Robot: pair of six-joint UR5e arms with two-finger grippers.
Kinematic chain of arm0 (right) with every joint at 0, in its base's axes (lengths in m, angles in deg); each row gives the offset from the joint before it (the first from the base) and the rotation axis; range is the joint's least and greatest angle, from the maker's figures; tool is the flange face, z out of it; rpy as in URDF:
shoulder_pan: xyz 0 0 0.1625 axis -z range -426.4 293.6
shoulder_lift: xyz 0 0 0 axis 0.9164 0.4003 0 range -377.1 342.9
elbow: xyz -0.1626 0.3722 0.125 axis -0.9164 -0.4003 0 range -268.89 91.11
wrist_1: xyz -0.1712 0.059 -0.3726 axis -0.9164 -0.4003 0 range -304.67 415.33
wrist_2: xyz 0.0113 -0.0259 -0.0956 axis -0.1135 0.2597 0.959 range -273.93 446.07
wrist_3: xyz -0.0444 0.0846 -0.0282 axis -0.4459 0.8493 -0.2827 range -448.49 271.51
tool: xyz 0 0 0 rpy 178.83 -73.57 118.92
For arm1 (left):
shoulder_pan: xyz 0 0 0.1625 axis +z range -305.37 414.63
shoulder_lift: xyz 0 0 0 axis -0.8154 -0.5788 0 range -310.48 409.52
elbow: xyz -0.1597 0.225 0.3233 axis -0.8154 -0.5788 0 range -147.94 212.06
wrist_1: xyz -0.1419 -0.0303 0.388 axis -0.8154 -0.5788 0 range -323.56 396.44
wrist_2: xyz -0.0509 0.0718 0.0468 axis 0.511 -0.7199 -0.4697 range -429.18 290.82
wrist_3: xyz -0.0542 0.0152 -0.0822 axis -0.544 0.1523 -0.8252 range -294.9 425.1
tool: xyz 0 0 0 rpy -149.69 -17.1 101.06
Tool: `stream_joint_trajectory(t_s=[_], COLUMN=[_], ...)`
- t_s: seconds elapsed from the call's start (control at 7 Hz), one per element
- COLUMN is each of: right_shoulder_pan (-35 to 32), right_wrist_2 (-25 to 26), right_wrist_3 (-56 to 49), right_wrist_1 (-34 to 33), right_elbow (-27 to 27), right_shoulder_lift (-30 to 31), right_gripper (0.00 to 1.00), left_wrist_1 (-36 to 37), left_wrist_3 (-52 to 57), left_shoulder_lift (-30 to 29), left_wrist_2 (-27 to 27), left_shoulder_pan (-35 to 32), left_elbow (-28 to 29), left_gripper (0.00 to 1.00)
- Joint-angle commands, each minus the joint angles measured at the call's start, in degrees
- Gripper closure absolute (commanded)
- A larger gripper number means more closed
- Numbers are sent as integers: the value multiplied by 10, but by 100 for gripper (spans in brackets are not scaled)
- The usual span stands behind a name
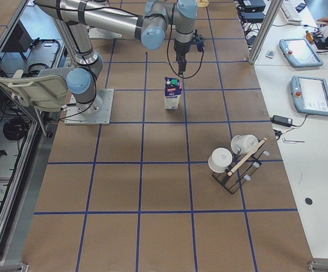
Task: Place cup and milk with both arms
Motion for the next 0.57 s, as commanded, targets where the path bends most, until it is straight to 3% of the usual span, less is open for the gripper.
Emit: stream_joint_trajectory(t_s=[0.0, 0.43], right_shoulder_pan=[25, 26], right_wrist_2=[6, 10], right_wrist_3=[-40, -52], right_wrist_1=[-51, -51], right_elbow=[68, 86], right_shoulder_lift=[2, 6], right_gripper=[0, 0], left_wrist_1=[41, 41], left_wrist_3=[17, -51], left_shoulder_lift=[-34, -42], left_wrist_2=[-17, -12], left_shoulder_pan=[20, 20], left_elbow=[-43, -63], left_gripper=[10, 100])
